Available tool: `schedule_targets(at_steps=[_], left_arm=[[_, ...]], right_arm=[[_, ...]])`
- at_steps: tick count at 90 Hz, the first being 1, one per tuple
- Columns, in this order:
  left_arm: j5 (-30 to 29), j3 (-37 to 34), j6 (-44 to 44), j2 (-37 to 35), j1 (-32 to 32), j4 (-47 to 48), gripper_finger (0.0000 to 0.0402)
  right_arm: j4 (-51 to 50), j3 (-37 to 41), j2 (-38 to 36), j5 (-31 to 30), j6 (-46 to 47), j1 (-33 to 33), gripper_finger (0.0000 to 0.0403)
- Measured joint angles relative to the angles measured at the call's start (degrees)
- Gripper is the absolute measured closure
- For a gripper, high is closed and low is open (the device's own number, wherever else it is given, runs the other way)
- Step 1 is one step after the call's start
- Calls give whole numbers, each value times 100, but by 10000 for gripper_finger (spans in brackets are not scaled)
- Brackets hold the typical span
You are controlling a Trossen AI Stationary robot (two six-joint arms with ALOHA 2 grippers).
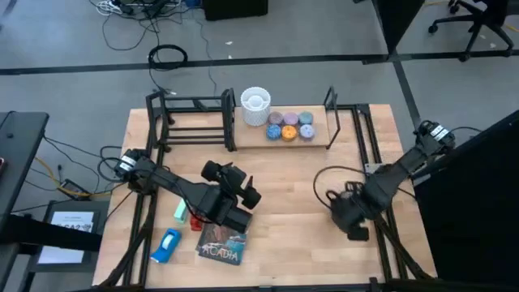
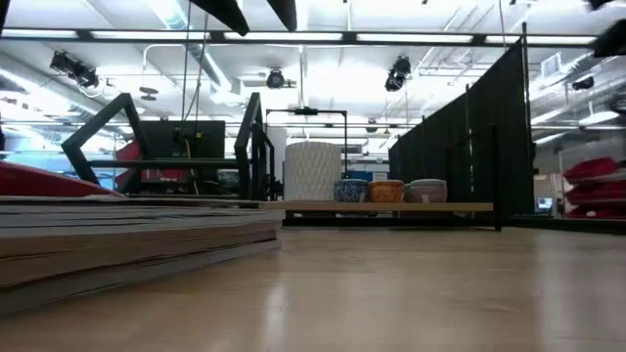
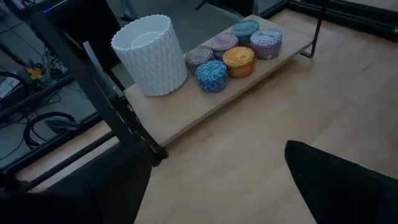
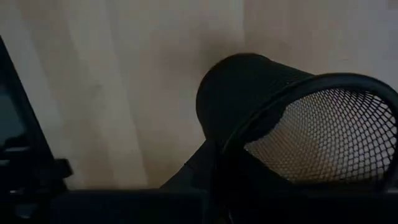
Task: Stock shelves
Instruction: Remove the black pen holder from the shelf
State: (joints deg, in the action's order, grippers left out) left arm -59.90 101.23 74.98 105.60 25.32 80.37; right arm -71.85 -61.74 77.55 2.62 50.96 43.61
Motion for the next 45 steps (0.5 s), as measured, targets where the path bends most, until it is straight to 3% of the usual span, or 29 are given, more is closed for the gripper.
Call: schedule_targets(at_steps=[26, 45], left_arm=[[15, 0, 0, 0, -9, -172, 58], [21, 0, -642, 0, -9, -914, 58]], right_arm=[[295, 523, 3, 115, 2307, 1355, 403], [271, 619, 3, 111, 3027, 1742, 401]])
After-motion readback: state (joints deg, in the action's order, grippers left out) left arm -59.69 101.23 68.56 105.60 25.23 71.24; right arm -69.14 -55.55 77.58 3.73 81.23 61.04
